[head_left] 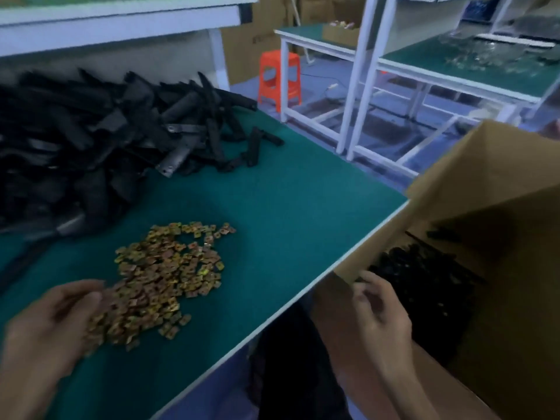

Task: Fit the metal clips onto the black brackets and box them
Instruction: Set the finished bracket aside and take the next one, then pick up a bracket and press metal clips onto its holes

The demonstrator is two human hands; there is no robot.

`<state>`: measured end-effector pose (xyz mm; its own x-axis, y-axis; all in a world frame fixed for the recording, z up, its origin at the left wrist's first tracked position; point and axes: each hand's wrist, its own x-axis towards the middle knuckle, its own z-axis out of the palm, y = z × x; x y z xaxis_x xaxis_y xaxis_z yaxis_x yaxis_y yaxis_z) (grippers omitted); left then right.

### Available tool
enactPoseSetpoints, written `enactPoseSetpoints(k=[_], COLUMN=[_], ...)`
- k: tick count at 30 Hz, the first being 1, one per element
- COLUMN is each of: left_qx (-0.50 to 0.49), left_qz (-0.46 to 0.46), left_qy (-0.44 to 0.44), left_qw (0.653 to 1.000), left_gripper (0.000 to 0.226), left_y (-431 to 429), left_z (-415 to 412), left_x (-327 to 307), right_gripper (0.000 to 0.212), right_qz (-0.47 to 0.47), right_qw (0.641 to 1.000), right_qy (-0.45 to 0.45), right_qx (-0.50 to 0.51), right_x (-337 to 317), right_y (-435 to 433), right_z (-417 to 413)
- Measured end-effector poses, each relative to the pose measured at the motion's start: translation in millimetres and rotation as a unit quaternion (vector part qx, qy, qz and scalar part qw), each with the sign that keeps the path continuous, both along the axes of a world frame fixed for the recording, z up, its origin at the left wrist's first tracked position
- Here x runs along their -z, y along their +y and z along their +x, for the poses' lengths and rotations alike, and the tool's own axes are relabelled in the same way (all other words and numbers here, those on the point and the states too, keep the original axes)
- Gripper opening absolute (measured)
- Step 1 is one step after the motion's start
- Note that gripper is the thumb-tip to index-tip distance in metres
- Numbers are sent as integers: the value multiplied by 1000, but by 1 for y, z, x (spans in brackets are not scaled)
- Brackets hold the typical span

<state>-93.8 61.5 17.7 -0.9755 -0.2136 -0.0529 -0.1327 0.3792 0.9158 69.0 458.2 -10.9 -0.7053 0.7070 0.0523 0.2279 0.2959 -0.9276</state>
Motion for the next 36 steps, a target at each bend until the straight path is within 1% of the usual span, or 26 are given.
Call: enactPoseSetpoints(k=[1, 3, 4, 6, 8, 10, 12, 13, 14, 16, 17, 18, 19, 21, 22, 26, 29, 30, 32, 33, 34, 36], left_qx=[-24, -44, -45, -43, -32, -36, -84, -110, -127, -120, -107, -97, -90, -85, -84, -54, -40, -46, -67, -76, -86, -107], left_qz=[-54, -86, -106, -141, -161, -215, -309, -344, -364, -380, -386, -394, -399, -401, -401, -392, -375, -357, -287, -249, -216, -169], left_qy=[14, 38, 43, 45, 29, 32, 54, 39, 4, -88, -116, -120, -108, -85, -91, -137, -178, -181, -179, -171, -158, -120], left_qw=[998, 995, 992, 988, 986, 975, 946, 932, 923, 913, 909, 906, 906, 908, 908, 908, 909, 915, 939, 950, 960, 972], left_gripper=[20, 21, 20, 14, 15, 25, 38, 44, 49, 53, 52, 50, 49, 45, 42, 32, 30, 31, 32, 28, 23, 21], left_y=[-2, -5, -5, -9, -12, -18, -32, -40, -49, -66, -72, -77, -80, -86, -90, -100, -103, -103, -102, -101, -100, -100], left_z=[0, -1, -3, -15, -30, -44, -62, -68, -74, -82, -84, -85, -85, -84, -83, -78, -76, -75, -72, -70, -68, -64], left_x=[-7, -25, -33, -41, -43, -41, -35, -33, -31, -26, -23, -20, -17, -14, -15, -25, -32, -32, -34, -34, -37, -42], right_gripper=[23, 18, 17, 20, 28, 23, 21, 22, 24, 25, 26, 26, 27, 27, 27, 25, 24, 24, 26, 26, 27, 27], right_qz=[4, 15, 37, 75, 71, 98, 154, 165, 167, 163, 165, 170, 173, 175, 173, 180, 179, 179, 185, 187, 188, 184], right_qw=[999, 992, 985, 965, 947, 943, 945, 947, 950, 952, 952, 951, 951, 952, 953, 951, 950, 950, 949, 948, 948, 947], right_qy=[24, 72, 80, 75, 57, 41, 44, 51, 56, 62, 64, 67, 67, 61, 56, 46, 48, 50, 52, 54, 58, 62], right_qx=[-30, -101, -148, -240, -307, -317, -284, -270, -259, -250, -249, -248, -247, -245, -244, -247, -250, -251, -251, -251, -252, -254], right_x=[-6, -18, -24, -32, -32, -28, -24, -22, -20, -17, -16, -16, -16, -16, -16, -19, -18, -17, -16, -15, -15, -14], right_y=[-20, -61, -79, -109, -128, -139, -144, -144, -143, -142, -143, -143, -144, -146, -146, -146, -146, -146, -146, -146, -147, -145], right_z=[-10, -29, -40, -60, -77, -84, -86, -85, -85, -86, -86, -86, -86, -86, -86, -86, -86, -86, -86, -86, -86, -86])
